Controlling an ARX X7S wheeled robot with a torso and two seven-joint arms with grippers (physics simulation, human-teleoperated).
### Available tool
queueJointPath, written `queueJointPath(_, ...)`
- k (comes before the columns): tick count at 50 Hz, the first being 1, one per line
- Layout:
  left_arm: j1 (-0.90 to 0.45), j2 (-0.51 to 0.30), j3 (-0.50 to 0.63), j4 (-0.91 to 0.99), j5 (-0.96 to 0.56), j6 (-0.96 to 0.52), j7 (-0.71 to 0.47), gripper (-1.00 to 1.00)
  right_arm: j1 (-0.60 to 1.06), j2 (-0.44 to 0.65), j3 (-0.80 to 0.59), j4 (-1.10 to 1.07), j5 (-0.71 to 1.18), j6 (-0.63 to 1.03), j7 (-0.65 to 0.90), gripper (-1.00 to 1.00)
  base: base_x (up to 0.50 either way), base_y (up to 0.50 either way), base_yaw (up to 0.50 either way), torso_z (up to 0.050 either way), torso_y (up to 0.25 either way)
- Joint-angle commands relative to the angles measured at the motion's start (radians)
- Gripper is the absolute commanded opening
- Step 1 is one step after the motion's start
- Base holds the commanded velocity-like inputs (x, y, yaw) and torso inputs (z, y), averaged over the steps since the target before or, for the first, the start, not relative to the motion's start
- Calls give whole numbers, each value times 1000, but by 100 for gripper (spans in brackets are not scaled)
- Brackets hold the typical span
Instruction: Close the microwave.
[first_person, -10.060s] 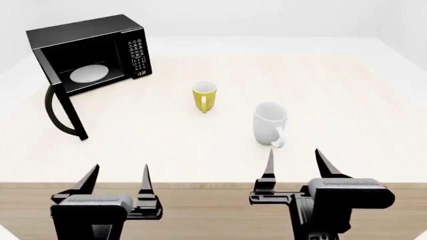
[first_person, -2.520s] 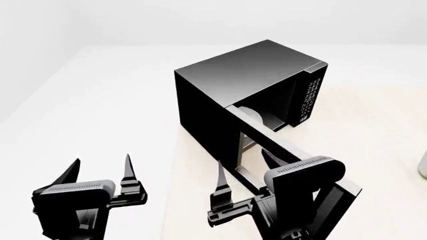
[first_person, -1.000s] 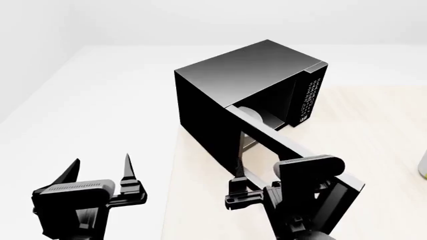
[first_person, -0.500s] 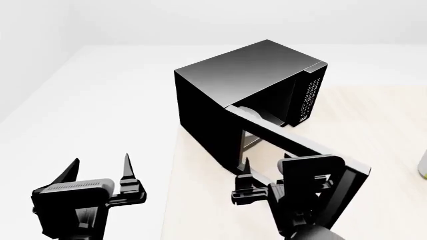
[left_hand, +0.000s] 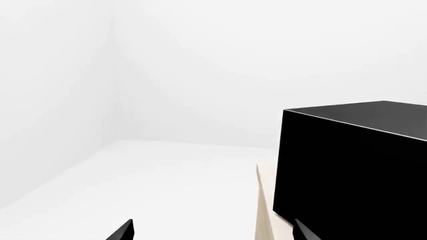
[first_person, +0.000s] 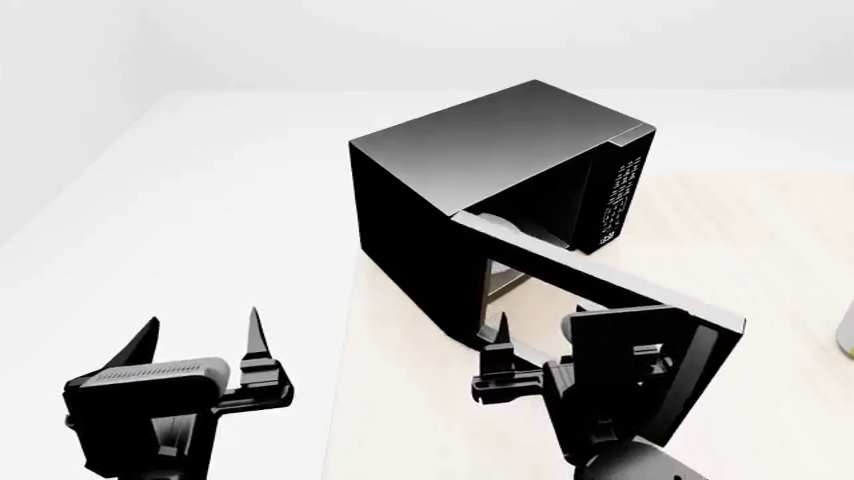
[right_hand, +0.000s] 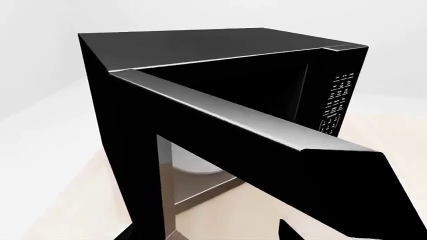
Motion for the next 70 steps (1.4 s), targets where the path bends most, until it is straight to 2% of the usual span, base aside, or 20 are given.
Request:
queueJointPath(1,1,-1,3,-3,1,5,-2,100,7,10,6,29,-8,10,7,100,0,0,0,0,0)
queueJointPath(48,-4,-11,10,-5,-9,4,-13,100,101,26,15,157,-24,-7,-52,100,0,0,0,0,0)
queueJointPath(70,-6,-15,14,-8,-11,7,-18,100,162,18,7,287,-44,-37,-115,100,0,0,0,0,0)
